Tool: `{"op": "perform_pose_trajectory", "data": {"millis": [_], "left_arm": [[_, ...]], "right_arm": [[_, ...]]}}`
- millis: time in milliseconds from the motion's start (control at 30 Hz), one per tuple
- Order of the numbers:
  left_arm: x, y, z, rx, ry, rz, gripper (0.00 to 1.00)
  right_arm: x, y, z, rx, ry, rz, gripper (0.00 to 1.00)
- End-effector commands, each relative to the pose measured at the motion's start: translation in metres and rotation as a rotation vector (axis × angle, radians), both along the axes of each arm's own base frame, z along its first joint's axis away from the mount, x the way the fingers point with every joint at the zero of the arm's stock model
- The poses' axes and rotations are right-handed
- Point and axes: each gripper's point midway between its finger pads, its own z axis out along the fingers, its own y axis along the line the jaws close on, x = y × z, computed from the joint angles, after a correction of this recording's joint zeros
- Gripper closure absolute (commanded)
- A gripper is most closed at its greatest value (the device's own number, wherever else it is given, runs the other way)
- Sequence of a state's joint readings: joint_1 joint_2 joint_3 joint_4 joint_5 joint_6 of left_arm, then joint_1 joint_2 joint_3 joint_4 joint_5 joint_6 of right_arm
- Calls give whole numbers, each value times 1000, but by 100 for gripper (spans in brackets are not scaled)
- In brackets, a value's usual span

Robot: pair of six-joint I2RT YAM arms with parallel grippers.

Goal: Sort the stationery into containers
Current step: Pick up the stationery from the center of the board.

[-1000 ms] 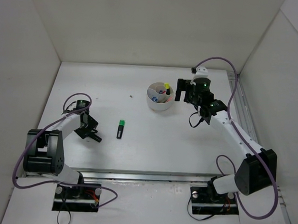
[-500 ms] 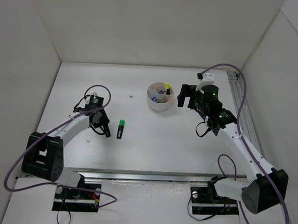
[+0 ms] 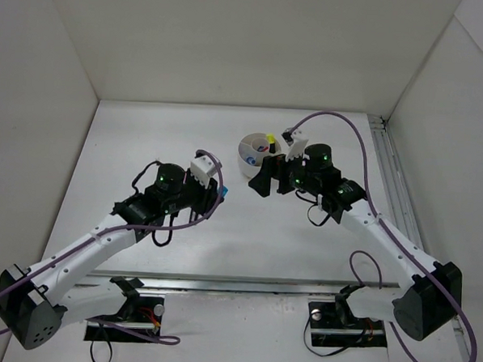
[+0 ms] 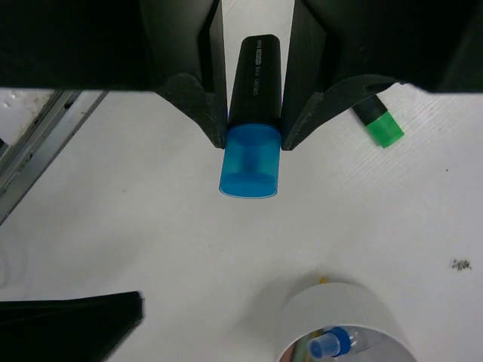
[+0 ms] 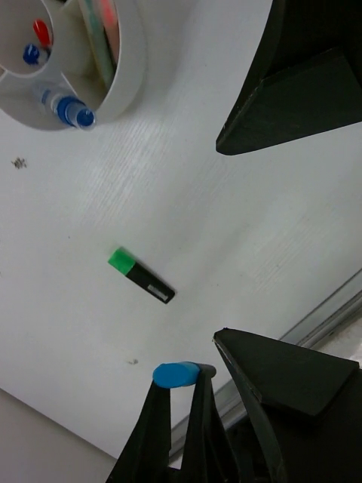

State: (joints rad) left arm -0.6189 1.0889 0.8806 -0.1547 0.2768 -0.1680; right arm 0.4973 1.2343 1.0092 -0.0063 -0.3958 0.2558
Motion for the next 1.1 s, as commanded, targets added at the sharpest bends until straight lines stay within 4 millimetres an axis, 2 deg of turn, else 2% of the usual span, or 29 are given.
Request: {"op": "perform_pose_trajectory", "data": {"millis": [0, 67, 100, 233, 300, 433, 533, 733, 900, 1000, 1067], "left_arm": [[-6, -15, 21, 18, -161, -128, 100], [-13, -24, 20, 30, -166, -166, 100], [-14, -25, 19, 46, -171, -166, 100], [-17, -35, 11, 100, -165, -161, 100], [-17, -40, 14, 108, -174, -158, 100], [-14, -46, 14, 129, -184, -140, 100], [-9, -47, 16, 132, -192, -123, 100], [-10, -49, 20, 119, -210, -121, 100], [-10, -50, 20, 116, -210, -125, 100], [-10, -50, 21, 113, -212, -128, 100], [-12, -52, 22, 129, -236, -154, 100]], "right_arm": [[-8, 28, 19, 112, -5, 82, 2], [-9, 35, 17, 135, 23, 83, 2], [-9, 39, 13, 139, 42, 89, 2], [-15, 57, 15, 209, 81, 140, 3], [-19, 63, 12, 221, 104, 164, 5], [-21, 70, -1, 217, 156, 168, 15], [-25, 70, -11, 201, 190, 174, 29], [-35, 68, -29, 161, 242, 186, 31], [-47, 78, -33, 166, 253, 238, 37], [-50, 83, -33, 165, 253, 257, 46], [-50, 87, -35, 166, 257, 261, 57]]}}
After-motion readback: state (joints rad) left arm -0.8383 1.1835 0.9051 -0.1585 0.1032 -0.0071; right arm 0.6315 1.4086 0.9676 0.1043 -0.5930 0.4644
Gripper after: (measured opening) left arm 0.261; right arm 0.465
